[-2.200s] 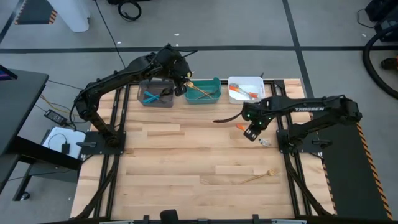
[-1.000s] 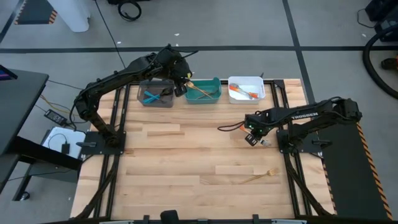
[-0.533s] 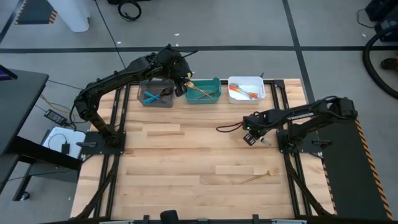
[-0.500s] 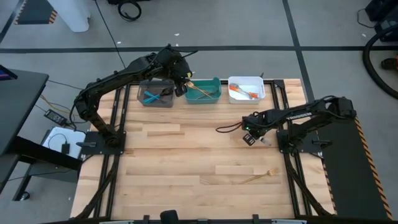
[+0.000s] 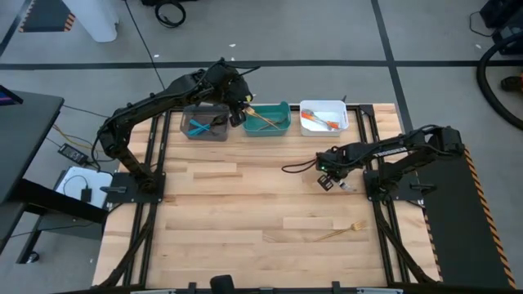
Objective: Sort silverware by color (type)
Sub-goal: Put the orange fork into the white bin
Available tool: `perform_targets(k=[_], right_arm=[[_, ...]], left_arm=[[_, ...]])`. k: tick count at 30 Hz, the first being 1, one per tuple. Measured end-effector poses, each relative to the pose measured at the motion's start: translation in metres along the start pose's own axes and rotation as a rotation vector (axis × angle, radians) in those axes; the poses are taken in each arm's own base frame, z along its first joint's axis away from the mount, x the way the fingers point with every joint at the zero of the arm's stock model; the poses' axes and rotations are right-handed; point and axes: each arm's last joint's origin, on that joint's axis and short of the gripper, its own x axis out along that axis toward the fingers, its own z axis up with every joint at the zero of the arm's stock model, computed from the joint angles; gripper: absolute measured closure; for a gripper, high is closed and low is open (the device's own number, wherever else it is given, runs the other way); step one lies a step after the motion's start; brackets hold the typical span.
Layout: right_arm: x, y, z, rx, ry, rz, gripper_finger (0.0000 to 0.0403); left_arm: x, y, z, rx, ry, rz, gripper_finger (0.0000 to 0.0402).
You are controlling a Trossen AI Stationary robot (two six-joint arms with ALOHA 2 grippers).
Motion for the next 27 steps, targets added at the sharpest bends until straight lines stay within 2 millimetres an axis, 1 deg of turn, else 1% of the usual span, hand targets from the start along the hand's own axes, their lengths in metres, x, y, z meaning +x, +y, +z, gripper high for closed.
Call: perform_targets(k=[2, 5, 9, 11, 13, 16, 18, 20, 21, 23, 25, 27], right_arm=[[-0.002, 0.001, 0.001, 0.006, 0.007, 0.011, 0.0392], [-0.011, 0.006, 0.008, 0.005, -0.006, 0.033, 0.0393], [-0.043, 0.020, 0.033, -0.016, -0.151, 0.120, 0.0393], [-0.062, 0.024, 0.048, -0.036, -0.261, 0.120, 0.0393], [-0.084, 0.023, 0.066, -0.041, -0.398, 0.075, 0.0393], [-0.103, 0.011, 0.087, -0.042, -0.568, -0.111, 0.0393], [-0.113, 0.001, 0.105, 0.001, -0.723, -0.270, 0.0393], [-0.118, -0.013, 0.120, 0.018, -0.813, -0.409, 0.0391], [-0.119, -0.020, 0.128, -0.008, -0.829, -0.446, 0.0390], [-0.116, -0.035, 0.140, -0.106, -0.814, -0.442, 0.0388], [-0.107, -0.048, 0.146, -0.199, -0.751, -0.360, 0.0387], [-0.098, -0.058, 0.148, -0.221, -0.692, -0.292, 0.0386]], left_arm=[[0.000, 0.000, 0.000, 0.000, 0.000, 0.000, 0.0290], [0.000, 0.000, 0.000, 0.000, 0.000, 0.000, 0.0290], [0.000, 0.000, 0.000, 0.000, 0.000, 0.000, 0.0290], [0.000, 0.000, 0.000, 0.000, 0.000, 0.000, 0.0290], [0.000, 0.000, 0.000, 0.000, 0.000, 0.000, 0.0290], [0.000, 0.000, 0.000, 0.000, 0.000, 0.000, 0.0290], [0.000, 0.000, 0.000, 0.000, 0.000, 0.000, 0.0290], [0.000, 0.000, 0.000, 0.000, 0.000, 0.000, 0.0290], [0.000, 0.000, 0.000, 0.000, 0.000, 0.000, 0.0290], [0.000, 0.000, 0.000, -0.001, 0.000, 0.000, 0.0290], [0.000, 0.000, 0.000, -0.001, 0.000, 0.000, 0.0290], [0.000, 0.000, 0.000, -0.001, 0.000, 0.000, 0.0290]])
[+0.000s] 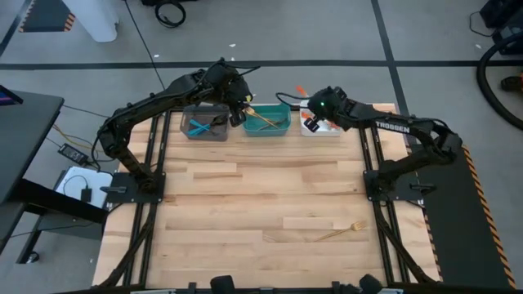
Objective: Sort silverware by color (type)
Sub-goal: Put the orange fork into the white bin, then put the gold fork into the green bin
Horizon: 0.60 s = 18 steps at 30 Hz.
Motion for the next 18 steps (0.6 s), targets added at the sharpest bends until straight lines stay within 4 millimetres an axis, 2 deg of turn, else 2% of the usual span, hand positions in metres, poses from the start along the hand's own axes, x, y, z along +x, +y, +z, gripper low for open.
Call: perform_targets(k=[6, 13, 18], right_arm=[[0.016, -0.008, -0.012, -0.108, 0.135, -0.079, 0.0367], [0.039, -0.003, -0.022, -0.178, 0.229, -0.070, 0.0332], [0.040, 0.003, -0.023, -0.230, 0.263, -0.212, 0.0318]], left_arm=[[0.000, 0.000, 0.000, 0.000, 0.001, 0.000, 0.0290], [0.000, 0.000, 0.000, 0.000, 0.001, 0.000, 0.0290], [0.000, 0.000, 0.000, 0.000, 0.001, 0.000, 0.0290]])
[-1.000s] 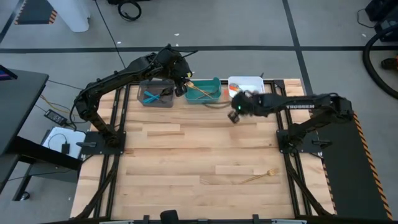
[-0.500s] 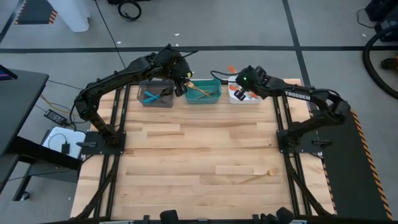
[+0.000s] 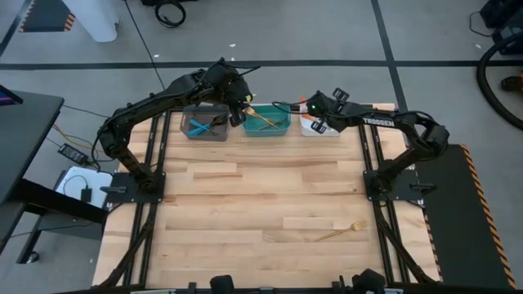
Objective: Sort silverware by color (type)
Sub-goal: Put the gold fork into the green bin
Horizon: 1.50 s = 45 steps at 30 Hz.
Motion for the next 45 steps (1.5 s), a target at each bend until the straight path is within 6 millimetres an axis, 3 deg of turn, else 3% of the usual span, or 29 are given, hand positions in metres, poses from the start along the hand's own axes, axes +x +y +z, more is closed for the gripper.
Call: perform_targets(k=[4, 12, 19, 24, 28, 33, 45], right_arm=[[-0.021, -0.005, 0.007, -0.039, -0.024, -0.118, 0.0317], [-0.096, -0.021, 0.026, 0.080, -0.241, -0.090, 0.0318], [-0.166, -0.041, 0.033, 0.341, -0.451, -0.044, 0.0318], [-0.201, -0.051, 0.027, 0.518, -0.562, 0.060, 0.0318], [-0.215, -0.053, 0.019, 0.610, -0.608, 0.164, 0.0318], [-0.224, -0.050, 0.014, 0.581, -0.633, 0.264, 0.0318], [-0.217, -0.045, -0.001, 0.435, -0.517, 0.218, 0.0318]], left_arm=[[0.000, 0.000, 0.000, 0.000, 0.004, -0.002, 0.0290], [0.000, -0.017, 0.001, -0.022, 0.029, -0.058, 0.0290], [0.000, -0.062, 0.013, -0.060, -0.025, -0.246, 0.0290], [0.007, -0.101, 0.023, -0.025, -0.065, -0.317, 0.0290], [0.014, -0.136, 0.029, 0.008, -0.100, -0.378, 0.0290], [0.027, -0.184, 0.033, 0.055, -0.147, -0.457, 0.0290], [0.076, -0.273, 0.029, 0.011, -0.257, -0.535, 0.0290]])
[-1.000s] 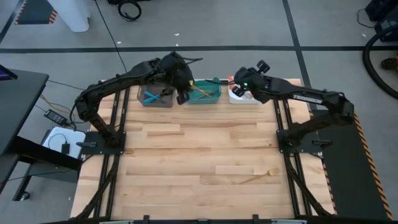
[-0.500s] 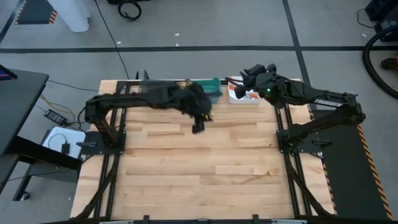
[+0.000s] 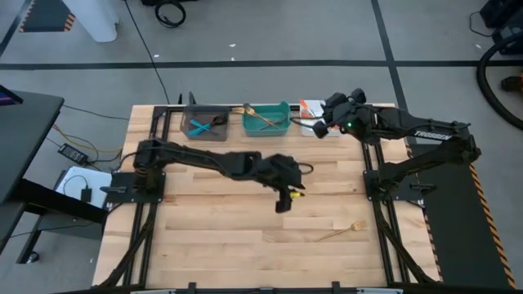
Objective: Sort silverware by color (type)
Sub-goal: Put the gold fork into the green bin
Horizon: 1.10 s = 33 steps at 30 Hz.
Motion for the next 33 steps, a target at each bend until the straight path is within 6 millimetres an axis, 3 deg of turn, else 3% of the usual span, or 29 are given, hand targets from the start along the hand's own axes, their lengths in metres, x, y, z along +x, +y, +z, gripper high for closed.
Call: perform_targets(k=[4, 7, 12, 15, 23, 28, 33], right_arm=[[-0.009, 0.004, -0.012, -0.017, 0.103, 0.138, 0.0318], [-0.018, 0.005, -0.029, -0.009, 0.276, 0.248, 0.0318], [-0.040, 0.003, -0.059, -0.009, 0.676, 0.366, 0.0318], [-0.052, 0.012, -0.073, -0.012, 0.791, 0.441, 0.0318], [-0.074, 0.065, -0.127, -0.139, 0.851, 0.716, 0.0318], [-0.086, 0.088, -0.167, -0.262, 0.828, 0.828, 0.0318], [-0.092, 0.104, -0.200, -0.328, 0.823, 0.871, 0.0318]], left_arm=[[0.018, -0.011, -0.013, 0.013, 0.028, -0.018, 0.0290], [0.016, -0.013, -0.019, 0.014, 0.086, 0.014, 0.0290], [-0.018, -0.009, -0.004, 0.007, 0.118, 0.068, 0.0290], [-0.044, -0.008, 0.007, 0.002, 0.118, 0.076, 0.0290], [-0.105, -0.015, 0.023, 0.003, 0.145, 0.076, 0.0290], [-0.124, -0.020, 0.024, -0.004, 0.172, 0.075, 0.0290], [-0.131, -0.023, 0.022, -0.022, 0.201, 0.074, 0.0290]])
